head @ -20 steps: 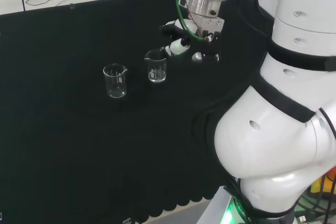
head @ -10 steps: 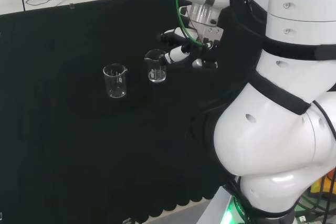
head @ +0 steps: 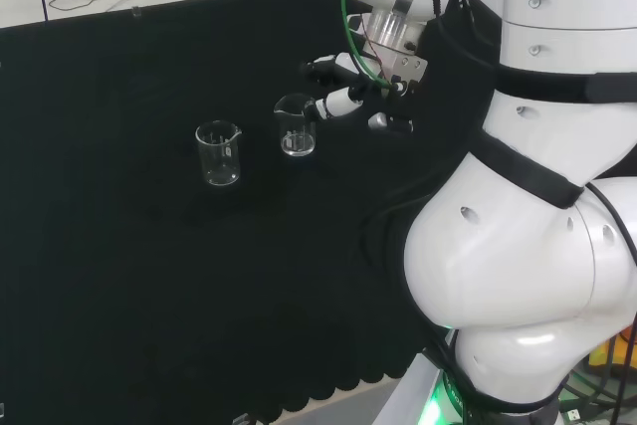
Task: Pick up the beaker on the right.
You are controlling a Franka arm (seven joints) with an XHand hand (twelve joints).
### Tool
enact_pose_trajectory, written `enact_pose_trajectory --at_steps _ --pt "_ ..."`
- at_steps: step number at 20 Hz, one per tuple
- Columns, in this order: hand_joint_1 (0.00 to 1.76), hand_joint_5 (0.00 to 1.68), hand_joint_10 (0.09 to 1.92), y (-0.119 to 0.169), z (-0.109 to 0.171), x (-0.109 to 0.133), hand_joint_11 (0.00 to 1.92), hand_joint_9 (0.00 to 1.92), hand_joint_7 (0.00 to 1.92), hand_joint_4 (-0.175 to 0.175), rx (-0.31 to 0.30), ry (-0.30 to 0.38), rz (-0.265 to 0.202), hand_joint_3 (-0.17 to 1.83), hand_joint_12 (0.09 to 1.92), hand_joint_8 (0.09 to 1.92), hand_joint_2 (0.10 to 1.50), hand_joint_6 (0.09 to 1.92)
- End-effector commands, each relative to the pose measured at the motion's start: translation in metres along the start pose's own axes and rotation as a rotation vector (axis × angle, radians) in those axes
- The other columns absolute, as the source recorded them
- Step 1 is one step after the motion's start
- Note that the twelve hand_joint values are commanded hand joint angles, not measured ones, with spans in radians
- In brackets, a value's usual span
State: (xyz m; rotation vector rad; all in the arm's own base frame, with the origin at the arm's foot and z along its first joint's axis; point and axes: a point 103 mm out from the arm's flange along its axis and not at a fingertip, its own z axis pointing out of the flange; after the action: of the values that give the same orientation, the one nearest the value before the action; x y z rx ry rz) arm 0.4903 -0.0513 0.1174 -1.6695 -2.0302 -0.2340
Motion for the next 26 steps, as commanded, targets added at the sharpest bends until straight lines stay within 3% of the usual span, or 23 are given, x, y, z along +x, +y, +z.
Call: enact_pose_trajectory --at_steps 1,11,26 --pt "0.85 0.39 0.66 0.014 0.007 -0.004 0.0 0.3 0.2 -0.04 0.013 0.013 -0.032 -0.17 1.36 0.67 0.89 0.09" --pt "0.85 0.39 0.66 0.019 0.018 -0.028 0.0 0.33 0.22 -0.039 0.038 0.077 -0.071 -0.17 1.37 0.67 0.88 0.09" --pt "0.81 0.38 0.64 0.024 0.036 -0.032 0.0 0.32 0.22 -0.048 0.004 0.164 -0.147 -0.17 1.37 0.67 0.83 0.09"
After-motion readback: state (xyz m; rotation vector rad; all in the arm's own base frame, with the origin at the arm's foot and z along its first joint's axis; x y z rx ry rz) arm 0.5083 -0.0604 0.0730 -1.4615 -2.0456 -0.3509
